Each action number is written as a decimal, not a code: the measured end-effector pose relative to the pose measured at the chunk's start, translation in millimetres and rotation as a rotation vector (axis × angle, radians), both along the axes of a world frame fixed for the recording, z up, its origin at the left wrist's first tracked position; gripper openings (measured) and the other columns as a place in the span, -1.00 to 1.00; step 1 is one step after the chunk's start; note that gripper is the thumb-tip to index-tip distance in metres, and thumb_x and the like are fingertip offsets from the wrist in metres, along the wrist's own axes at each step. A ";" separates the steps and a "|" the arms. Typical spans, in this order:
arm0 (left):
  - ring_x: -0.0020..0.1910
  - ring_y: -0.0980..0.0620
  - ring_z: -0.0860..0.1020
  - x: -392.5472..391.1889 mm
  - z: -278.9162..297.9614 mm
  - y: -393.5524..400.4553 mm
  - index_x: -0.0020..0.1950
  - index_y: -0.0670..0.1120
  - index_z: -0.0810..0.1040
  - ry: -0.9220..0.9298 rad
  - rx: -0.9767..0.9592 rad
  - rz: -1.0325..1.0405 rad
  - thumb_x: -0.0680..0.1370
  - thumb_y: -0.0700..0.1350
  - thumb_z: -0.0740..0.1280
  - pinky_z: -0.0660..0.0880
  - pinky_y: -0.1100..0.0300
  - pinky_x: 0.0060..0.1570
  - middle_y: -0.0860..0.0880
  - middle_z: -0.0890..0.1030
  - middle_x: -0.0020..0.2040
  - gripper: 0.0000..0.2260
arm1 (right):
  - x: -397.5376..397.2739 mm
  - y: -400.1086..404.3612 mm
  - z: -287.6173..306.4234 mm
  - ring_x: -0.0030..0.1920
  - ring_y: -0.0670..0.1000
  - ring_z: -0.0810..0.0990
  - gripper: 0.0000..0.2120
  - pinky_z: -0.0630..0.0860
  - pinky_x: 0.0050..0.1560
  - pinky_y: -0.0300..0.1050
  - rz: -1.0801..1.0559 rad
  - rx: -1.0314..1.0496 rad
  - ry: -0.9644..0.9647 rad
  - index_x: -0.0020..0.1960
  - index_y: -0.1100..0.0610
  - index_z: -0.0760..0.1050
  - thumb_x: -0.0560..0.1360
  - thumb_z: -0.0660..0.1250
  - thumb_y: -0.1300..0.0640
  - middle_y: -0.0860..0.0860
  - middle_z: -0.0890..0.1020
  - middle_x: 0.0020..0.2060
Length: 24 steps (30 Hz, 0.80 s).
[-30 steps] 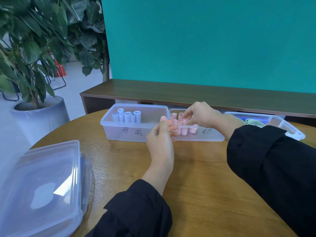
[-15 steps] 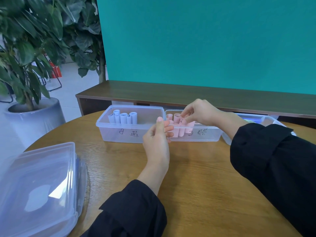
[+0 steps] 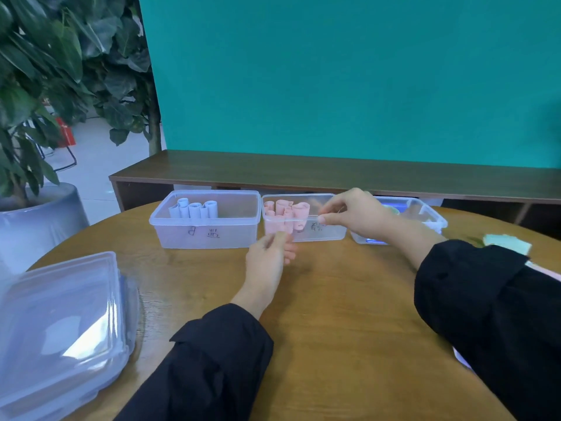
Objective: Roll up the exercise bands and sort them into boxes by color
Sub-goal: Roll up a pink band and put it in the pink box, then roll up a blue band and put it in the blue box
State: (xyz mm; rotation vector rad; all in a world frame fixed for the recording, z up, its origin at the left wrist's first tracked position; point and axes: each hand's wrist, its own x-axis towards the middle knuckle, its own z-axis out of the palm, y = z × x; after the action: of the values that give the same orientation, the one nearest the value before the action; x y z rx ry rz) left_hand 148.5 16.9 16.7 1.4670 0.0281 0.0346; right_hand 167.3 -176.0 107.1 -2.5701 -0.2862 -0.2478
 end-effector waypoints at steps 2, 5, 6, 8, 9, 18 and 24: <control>-0.11 0.03 0.64 -10.3 1.7 -3.5 -0.02 -0.04 0.67 0.004 0.088 -0.087 0.66 0.11 0.26 0.58 0.06 0.15 -0.16 0.72 -0.01 -0.72 | -27.5 -8.0 -4.4 -0.15 -0.17 0.59 -0.92 0.45 -0.19 -0.32 -0.018 0.010 -0.006 -0.07 -0.05 0.68 0.51 0.48 -0.04 -0.19 0.67 -0.20; 0.03 0.05 0.66 -32.1 2.6 -8.2 -0.04 0.04 0.67 0.000 0.299 -0.176 0.62 0.25 0.26 0.53 0.01 0.29 0.03 0.73 -0.04 -0.66 | -67.8 -20.8 -14.7 -0.15 -0.19 0.59 -0.82 0.41 -0.23 -0.44 -0.038 0.046 0.000 -0.04 0.01 0.71 0.50 0.48 -0.08 -0.14 0.69 -0.18; 0.07 0.06 0.64 -43.3 2.8 -10.6 -0.01 0.05 0.67 -0.004 0.371 -0.210 0.61 0.27 0.26 0.50 0.01 0.31 0.06 0.71 -0.01 -0.66 | -82.8 -24.9 -18.3 -0.16 -0.21 0.59 -0.82 0.41 -0.23 -0.43 -0.046 0.071 0.008 -0.04 0.00 0.72 0.50 0.47 -0.10 -0.16 0.69 -0.19; 0.13 0.08 0.60 -68.7 2.9 -16.9 0.08 0.05 0.67 -0.019 0.453 -0.276 0.59 0.25 0.30 0.46 0.07 0.30 0.09 0.68 0.08 -0.68 | -112.2 -32.8 -25.5 -0.20 -0.27 0.58 -0.83 0.41 -0.23 -0.42 -0.071 0.103 0.020 -0.06 -0.03 0.72 0.50 0.47 -0.12 -0.19 0.68 -0.24; 0.15 0.10 0.58 -83.2 4.2 -20.6 0.13 0.05 0.67 -0.021 0.461 -0.305 0.59 0.23 0.32 0.45 0.13 0.24 0.11 0.66 0.13 -0.69 | -125.1 -37.5 -30.0 -0.19 -0.27 0.59 -0.83 0.43 -0.21 -0.41 -0.091 0.105 0.017 -0.07 -0.04 0.72 0.50 0.47 -0.12 -0.19 0.69 -0.24; 0.23 0.22 0.54 -181.5 -9.0 -48.7 0.14 0.12 0.66 -0.150 0.520 -0.442 0.56 0.07 0.43 0.43 0.24 0.30 0.27 0.60 0.13 -0.83 | -222.0 -76.8 -69.6 0.11 -0.04 0.57 -0.71 0.44 0.03 -0.21 -0.365 -0.054 -0.112 0.14 0.04 0.66 0.52 0.45 -0.10 -0.05 0.66 0.02; 0.20 0.27 0.58 -204.8 -24.3 -37.0 0.08 0.14 0.68 -0.226 0.450 -0.388 0.57 -0.02 0.44 0.48 0.24 0.29 0.25 0.63 0.18 -0.88 | -233.4 -78.3 -106.3 -0.09 0.11 0.56 -0.83 0.54 -0.13 0.05 -0.549 -0.083 -0.138 -0.14 0.06 0.57 0.53 0.45 -0.02 -0.01 0.55 -0.17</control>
State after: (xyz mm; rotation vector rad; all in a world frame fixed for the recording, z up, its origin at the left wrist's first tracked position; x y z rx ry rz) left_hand -56.3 -20.1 -7.5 1.8864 -0.4748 -0.1159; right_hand -66.1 -254.3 0.8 -2.6682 0.3775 -0.6226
